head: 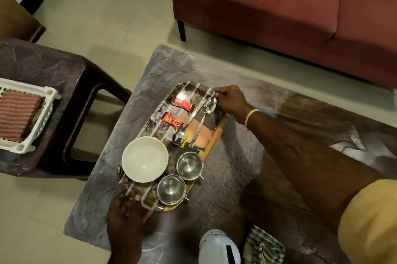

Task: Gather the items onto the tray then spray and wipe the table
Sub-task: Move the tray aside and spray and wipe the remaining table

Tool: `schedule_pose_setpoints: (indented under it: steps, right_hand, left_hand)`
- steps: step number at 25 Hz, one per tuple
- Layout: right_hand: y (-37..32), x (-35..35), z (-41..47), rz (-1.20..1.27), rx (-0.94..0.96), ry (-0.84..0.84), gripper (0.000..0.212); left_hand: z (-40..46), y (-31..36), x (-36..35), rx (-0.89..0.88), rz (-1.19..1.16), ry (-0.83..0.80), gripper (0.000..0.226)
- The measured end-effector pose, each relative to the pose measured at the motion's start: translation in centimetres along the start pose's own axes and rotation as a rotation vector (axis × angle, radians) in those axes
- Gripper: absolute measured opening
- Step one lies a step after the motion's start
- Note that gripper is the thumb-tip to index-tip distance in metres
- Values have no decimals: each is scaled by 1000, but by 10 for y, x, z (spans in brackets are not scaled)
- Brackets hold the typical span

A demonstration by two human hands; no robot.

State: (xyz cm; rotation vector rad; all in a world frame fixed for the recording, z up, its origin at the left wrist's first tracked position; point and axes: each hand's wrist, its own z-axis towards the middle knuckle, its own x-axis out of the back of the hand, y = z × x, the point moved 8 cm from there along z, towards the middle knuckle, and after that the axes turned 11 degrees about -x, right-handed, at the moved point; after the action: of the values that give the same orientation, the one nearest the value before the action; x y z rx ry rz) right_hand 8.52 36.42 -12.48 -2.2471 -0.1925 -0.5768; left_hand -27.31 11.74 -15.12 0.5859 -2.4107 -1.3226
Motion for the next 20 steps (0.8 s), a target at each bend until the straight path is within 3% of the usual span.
schedule_pose_setpoints:
  steps: [9,16,20]
  right_hand:
    - [49,130,-48,1,-41,156,23]
    - [164,245,-94,208,-183,234,23]
    - [252,319,-121,324,-246,360,24]
  left_hand:
    - [-18,56,-65,-140,203,-255,28]
    - [-60,61,-158,-220,321,-503,23]
    - [-93,52,-231,-316,424,-676,29]
